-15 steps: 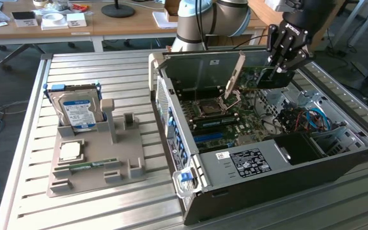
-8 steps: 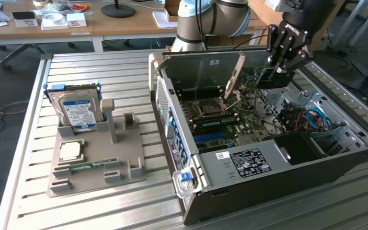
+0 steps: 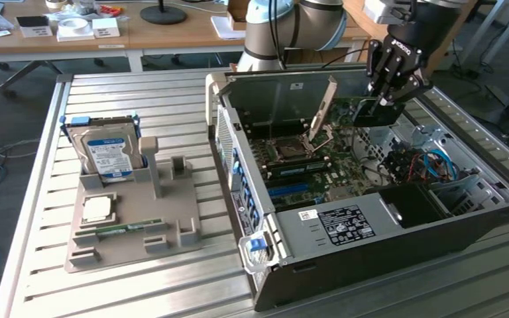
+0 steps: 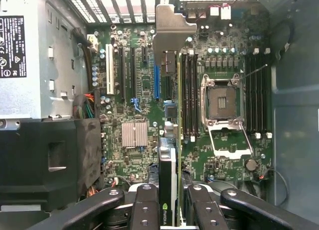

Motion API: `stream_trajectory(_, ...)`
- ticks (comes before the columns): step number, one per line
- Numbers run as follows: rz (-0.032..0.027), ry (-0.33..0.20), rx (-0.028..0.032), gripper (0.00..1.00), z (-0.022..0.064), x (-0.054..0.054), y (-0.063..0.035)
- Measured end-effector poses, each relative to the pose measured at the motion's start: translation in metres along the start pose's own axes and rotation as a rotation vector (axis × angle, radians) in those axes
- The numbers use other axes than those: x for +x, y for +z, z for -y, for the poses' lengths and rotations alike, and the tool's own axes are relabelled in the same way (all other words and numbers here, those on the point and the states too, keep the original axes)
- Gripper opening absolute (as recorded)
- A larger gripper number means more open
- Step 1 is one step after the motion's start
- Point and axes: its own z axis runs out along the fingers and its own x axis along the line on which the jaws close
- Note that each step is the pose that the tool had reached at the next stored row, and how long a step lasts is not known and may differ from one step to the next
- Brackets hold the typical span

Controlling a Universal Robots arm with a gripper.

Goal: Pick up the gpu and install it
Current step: 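Insert the gpu into the slot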

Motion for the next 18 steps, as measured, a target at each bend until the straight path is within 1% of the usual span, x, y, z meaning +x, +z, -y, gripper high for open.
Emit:
stream_trajectory(3,0.0001,0.0,0.0,0.27,0.0,0.0,0.0)
stream_trajectory(10,0.0001,0.0,0.0001,0.27,-0.0031,-0.0013,0.0018)
stream_trajectory(14,0.0,0.0,0.0001,0.27,-0.0041,-0.0015,0.0052)
stream_trajectory(18,0.0002,0.0,0.0001,0.27,-0.0043,-0.0015,0.0055)
